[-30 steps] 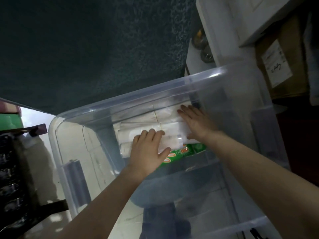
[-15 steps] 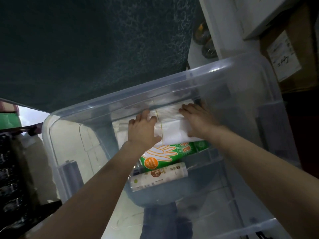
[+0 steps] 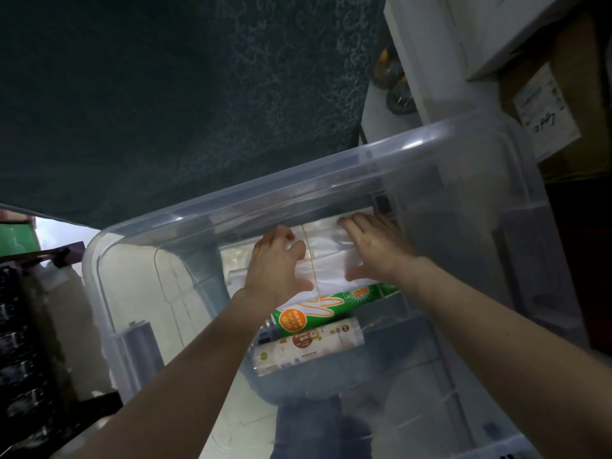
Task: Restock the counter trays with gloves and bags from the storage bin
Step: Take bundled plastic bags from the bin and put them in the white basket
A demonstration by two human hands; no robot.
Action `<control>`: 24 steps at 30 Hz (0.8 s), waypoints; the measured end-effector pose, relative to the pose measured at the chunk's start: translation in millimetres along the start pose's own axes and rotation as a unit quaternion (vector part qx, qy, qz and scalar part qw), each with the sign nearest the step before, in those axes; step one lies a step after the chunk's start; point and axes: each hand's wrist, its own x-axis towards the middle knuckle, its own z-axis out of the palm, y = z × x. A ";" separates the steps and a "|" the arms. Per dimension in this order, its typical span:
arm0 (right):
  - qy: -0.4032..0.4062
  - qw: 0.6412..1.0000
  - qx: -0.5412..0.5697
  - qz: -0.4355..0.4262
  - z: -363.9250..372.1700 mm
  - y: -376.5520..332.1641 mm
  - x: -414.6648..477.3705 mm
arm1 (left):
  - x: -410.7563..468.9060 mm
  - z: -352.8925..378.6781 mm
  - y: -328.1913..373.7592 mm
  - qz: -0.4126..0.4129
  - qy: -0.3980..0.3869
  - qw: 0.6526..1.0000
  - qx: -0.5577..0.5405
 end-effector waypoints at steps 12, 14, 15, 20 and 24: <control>-0.013 0.998 -0.051 -0.017 -2.5 -12.5 7.7 | -0.9 1.4 -5.8 0.000 0.026 1.000 -0.015; -0.001 0.999 -0.043 -0.022 -0.5 -14.5 3.9 | -3.7 0.4 -4.1 0.003 0.028 0.999 -0.040; -0.007 0.999 -0.038 -0.022 1.3 -16.2 1.1 | -6.8 0.7 -2.8 0.009 0.032 0.998 -0.045; -0.054 0.998 -0.019 0.007 15.2 -22.2 -15.4 | -28.9 12.0 1.2 0.060 0.110 0.992 -0.016; -0.032 0.998 -0.053 -0.007 26.7 -28.2 -32.0 | -38.2 13.2 5.5 0.041 0.112 0.993 -0.009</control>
